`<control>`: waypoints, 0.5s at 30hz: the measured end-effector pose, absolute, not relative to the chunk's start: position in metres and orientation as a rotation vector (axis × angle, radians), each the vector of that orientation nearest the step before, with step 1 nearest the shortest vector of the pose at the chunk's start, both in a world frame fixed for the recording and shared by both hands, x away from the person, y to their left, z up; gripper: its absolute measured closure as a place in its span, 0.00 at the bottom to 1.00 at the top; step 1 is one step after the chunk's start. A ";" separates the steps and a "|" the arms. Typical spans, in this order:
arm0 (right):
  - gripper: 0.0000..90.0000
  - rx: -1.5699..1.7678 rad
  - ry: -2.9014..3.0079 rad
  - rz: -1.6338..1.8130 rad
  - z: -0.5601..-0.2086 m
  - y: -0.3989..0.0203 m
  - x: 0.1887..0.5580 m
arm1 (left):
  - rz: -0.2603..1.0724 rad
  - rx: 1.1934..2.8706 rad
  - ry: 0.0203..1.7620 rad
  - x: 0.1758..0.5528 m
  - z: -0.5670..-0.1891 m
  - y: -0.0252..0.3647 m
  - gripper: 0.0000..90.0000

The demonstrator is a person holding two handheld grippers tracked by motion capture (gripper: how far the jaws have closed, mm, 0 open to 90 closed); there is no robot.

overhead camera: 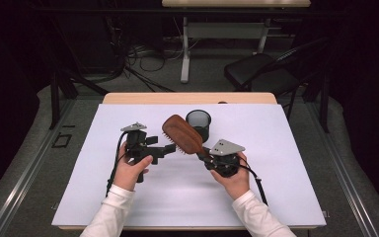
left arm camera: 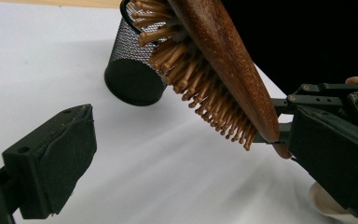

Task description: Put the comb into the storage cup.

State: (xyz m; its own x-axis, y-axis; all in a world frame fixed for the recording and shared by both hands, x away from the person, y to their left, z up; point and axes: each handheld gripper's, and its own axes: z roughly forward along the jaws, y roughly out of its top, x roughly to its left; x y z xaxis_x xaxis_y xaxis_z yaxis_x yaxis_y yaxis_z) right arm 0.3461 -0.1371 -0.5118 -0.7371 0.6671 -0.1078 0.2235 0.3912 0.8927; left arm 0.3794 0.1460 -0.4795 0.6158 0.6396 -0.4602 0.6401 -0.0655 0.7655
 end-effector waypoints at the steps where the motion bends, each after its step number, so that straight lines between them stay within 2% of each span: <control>1: 0.80 0.764 2.200 1.312 -0.512 -0.137 0.346 | -0.003 1.747 1.050 0.380 -0.479 0.145 0.02; 15: 0.80 0.755 2.199 1.315 -0.512 -0.135 0.344 | -0.040 1.745 1.069 0.388 -0.473 0.134 0.03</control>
